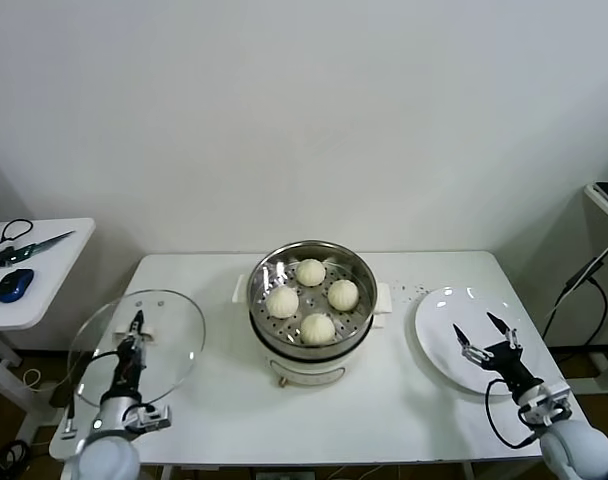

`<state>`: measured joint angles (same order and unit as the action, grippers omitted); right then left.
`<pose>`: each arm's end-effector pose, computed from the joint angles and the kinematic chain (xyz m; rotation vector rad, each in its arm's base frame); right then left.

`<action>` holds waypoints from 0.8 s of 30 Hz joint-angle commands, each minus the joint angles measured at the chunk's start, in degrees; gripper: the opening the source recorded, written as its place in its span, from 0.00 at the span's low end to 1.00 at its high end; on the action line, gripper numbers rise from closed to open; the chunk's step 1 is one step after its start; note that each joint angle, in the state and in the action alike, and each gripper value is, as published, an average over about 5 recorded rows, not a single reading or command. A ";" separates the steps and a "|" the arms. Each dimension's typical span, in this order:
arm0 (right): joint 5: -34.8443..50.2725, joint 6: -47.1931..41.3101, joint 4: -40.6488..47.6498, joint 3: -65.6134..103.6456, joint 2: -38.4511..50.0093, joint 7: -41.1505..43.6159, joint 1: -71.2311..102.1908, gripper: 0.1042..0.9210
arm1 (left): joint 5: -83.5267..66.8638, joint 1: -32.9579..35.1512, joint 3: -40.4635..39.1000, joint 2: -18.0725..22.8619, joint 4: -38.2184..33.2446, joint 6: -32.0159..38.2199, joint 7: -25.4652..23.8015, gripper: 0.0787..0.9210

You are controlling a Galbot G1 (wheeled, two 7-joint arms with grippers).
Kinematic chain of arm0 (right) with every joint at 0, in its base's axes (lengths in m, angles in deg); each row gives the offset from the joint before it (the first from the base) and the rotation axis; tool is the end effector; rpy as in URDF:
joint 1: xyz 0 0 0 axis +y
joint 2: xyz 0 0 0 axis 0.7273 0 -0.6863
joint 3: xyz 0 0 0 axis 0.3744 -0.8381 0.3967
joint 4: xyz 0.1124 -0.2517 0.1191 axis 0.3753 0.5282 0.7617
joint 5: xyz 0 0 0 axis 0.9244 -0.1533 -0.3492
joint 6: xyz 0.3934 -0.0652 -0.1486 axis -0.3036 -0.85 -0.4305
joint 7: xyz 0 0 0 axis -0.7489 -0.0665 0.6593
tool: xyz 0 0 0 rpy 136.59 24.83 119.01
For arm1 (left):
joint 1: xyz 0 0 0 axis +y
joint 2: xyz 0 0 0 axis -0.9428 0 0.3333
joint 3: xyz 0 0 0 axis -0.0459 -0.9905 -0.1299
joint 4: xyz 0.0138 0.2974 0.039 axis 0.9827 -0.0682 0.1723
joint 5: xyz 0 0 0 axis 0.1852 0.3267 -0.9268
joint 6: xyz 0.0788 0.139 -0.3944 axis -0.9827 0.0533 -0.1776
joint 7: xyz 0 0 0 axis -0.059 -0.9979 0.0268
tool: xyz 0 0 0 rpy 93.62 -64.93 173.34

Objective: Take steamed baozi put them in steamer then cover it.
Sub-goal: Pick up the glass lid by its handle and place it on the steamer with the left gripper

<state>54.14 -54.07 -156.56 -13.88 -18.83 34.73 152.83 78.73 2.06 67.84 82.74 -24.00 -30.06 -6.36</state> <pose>0.3366 -0.2062 -0.3639 0.3578 -2.9585 0.2697 0.3138 0.1083 -0.3299 0.2319 -1.9983 -2.2227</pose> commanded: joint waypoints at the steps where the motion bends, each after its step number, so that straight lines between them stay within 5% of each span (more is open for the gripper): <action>1: -0.84 0.06 1.35 -0.59 0.29 0.07 -1.87 0.88 | -2.25 8.94 -1.71 -6.37 -22.51 -13.77 -2.43 0.09; 7: -1.27 -0.19 2.58 -1.39 1.02 0.07 -3.66 0.88 | -3.49 4.93 -11.42 -14.52 -25.52 -23.48 -5.04 0.09; 13: -1.57 -0.25 3.99 -1.98 1.22 0.06 -5.42 0.88 | -2.52 -9.50 -29.07 -19.79 -24.66 -32.24 -11.93 0.09; 18: -1.93 -0.14 4.83 -2.13 0.98 0.08 -6.40 0.88 | 4.38 -23.69 -41.54 -14.64 -21.55 -36.15 -22.82 0.09; 24: -2.59 0.24 6.08 -2.23 0.66 0.39 -7.39 0.88 | 13.44 -30.49 -48.96 -4.06 -14.36 -36.15 -29.83 0.09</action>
<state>52.05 -54.02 -151.84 -15.95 -18.07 34.96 146.90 80.66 -10.53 39.53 70.16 -43.37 -58.18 -21.76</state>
